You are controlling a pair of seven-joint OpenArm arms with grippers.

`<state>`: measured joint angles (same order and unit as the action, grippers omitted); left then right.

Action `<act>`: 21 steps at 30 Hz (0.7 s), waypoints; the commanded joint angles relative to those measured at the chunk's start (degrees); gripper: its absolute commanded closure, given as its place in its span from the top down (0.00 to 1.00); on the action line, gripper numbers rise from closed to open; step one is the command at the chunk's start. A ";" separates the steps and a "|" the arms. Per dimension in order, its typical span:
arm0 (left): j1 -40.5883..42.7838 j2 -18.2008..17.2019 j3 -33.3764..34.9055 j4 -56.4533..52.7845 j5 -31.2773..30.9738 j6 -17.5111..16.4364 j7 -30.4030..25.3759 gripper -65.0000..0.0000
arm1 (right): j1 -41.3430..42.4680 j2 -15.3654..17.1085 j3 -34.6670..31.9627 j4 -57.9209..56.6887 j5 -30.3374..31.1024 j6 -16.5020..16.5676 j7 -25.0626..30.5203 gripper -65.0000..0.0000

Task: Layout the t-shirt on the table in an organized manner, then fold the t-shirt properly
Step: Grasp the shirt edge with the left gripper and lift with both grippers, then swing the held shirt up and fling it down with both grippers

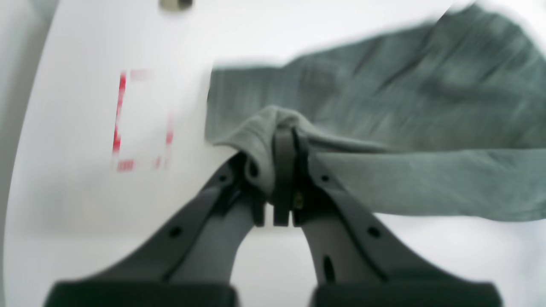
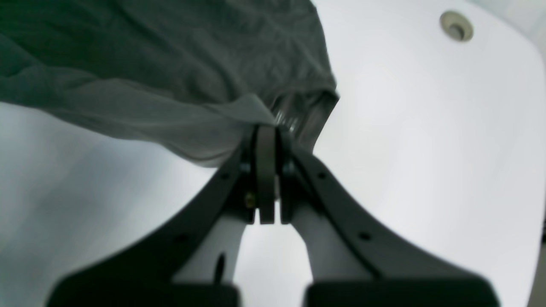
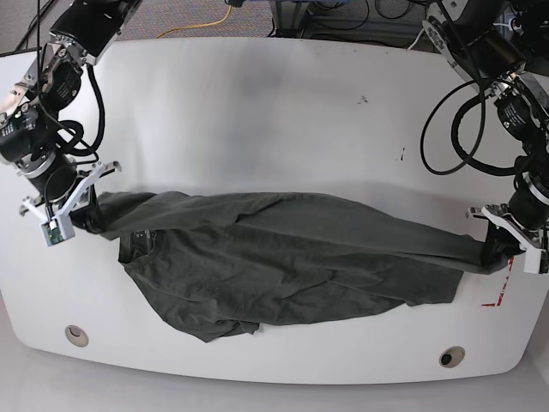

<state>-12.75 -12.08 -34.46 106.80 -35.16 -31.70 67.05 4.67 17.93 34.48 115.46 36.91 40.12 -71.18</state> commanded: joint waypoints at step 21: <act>-33.18 -1.95 -0.22 0.76 -1.02 -0.08 7.55 0.00 | 35.03 10.77 -11.14 -11.85 0.33 -0.12 1.59 0.00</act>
<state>-41.39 -13.34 -34.79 106.96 -35.16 -31.79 75.83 35.20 26.72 24.32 105.45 36.47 40.10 -71.09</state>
